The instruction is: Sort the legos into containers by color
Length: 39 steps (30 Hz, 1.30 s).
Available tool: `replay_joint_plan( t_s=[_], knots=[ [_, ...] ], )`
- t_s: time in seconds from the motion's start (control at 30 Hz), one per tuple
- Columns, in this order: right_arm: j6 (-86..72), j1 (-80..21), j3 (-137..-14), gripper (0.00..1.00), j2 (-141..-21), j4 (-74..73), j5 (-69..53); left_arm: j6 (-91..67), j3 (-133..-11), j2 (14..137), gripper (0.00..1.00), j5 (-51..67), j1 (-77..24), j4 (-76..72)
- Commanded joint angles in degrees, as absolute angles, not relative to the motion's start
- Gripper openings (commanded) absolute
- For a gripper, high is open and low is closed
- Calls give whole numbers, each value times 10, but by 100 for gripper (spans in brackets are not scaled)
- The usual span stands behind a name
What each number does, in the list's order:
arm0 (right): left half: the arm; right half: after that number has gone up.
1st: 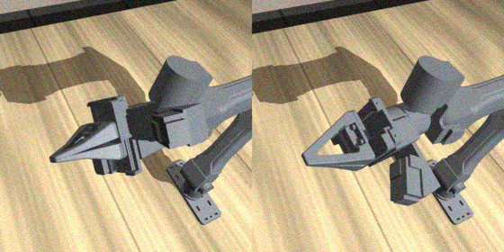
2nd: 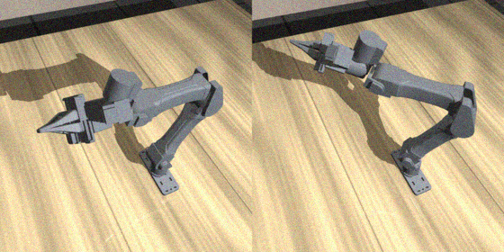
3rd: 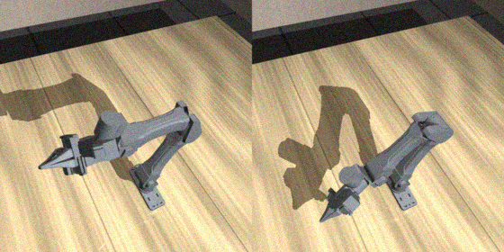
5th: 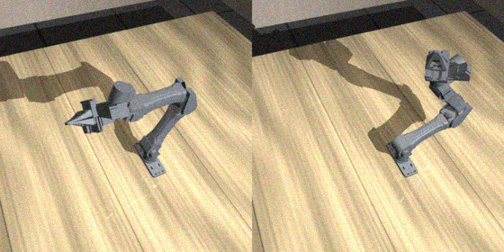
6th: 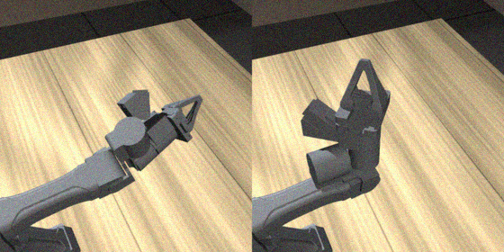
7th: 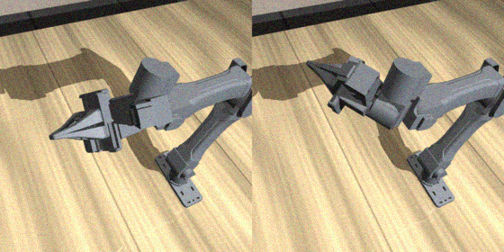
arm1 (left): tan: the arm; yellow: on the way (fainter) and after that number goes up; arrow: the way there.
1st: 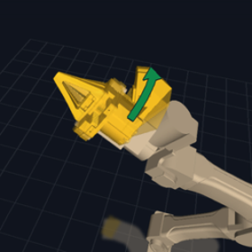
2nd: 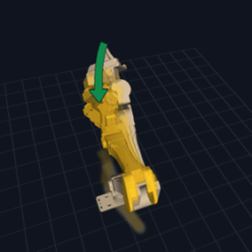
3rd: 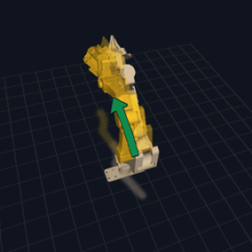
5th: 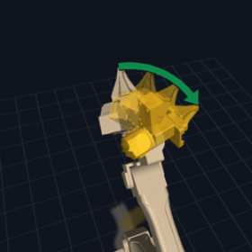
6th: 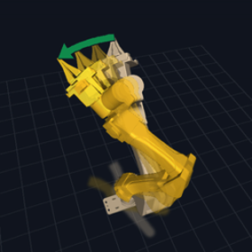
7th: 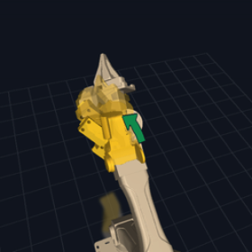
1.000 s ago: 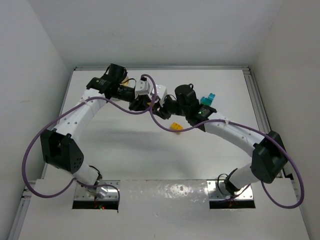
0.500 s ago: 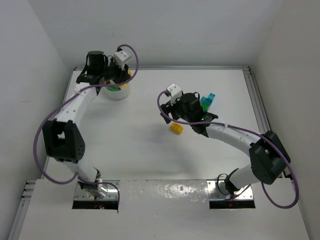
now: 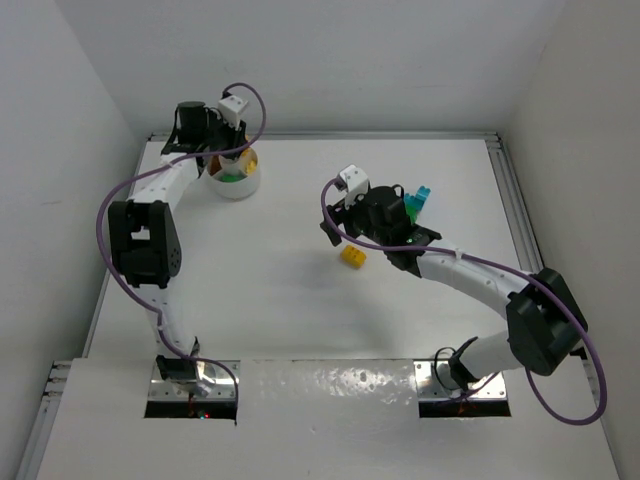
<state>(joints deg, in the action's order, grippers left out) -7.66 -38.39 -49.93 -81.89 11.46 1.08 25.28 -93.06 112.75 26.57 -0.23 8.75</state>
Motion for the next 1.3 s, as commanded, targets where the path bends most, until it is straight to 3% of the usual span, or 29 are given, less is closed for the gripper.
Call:
replay_joint_plan(
  t_s=[0.0,0.63,1.07,1.27],
  knots=[
    [-83,-386,-497,77,-796,123,13,225,-958,1134,0,275,-3,43],
    [-76,-386,-503,77,-792,88,8,216,-977,1219,0,236,-14,22],
    [-71,-386,-509,77,-796,83,4,331,-907,1206,1,188,-52,-25],
    [-68,-385,-510,77,-792,76,5,299,-923,1202,28,175,-49,-25]
  ],
)
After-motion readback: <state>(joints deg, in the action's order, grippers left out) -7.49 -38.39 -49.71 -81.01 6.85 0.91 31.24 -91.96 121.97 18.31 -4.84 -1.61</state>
